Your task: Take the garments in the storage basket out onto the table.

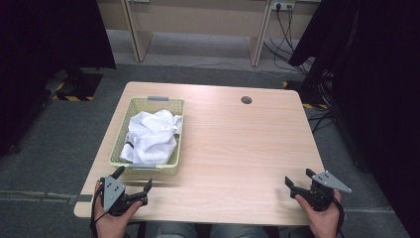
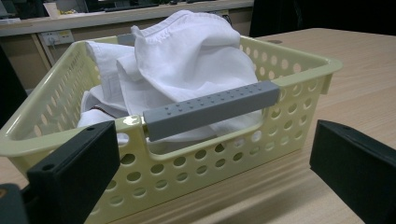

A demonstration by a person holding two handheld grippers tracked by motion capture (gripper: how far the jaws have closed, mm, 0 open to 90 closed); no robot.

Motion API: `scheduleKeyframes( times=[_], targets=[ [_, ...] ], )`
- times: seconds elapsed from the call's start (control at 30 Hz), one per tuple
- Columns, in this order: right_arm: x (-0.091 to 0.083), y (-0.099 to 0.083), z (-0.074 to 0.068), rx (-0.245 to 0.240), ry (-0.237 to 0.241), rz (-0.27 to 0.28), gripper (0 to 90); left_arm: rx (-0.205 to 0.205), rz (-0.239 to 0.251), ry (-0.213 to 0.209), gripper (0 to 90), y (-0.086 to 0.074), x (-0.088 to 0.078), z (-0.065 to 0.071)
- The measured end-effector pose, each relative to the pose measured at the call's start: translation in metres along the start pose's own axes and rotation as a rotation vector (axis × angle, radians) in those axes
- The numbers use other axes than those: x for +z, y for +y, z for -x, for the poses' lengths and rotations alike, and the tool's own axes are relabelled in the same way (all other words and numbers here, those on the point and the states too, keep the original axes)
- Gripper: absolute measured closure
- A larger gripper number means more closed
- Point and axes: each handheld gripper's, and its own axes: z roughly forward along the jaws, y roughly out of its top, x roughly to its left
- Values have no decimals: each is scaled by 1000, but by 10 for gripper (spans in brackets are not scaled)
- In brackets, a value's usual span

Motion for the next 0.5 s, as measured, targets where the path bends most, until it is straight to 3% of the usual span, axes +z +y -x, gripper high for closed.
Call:
scheduleKeyframes(
  times=[0.5],
  targets=[
    [0,0,0,4,-3,-1,122,-7,9,-2,14,0,0,0]
  ],
)
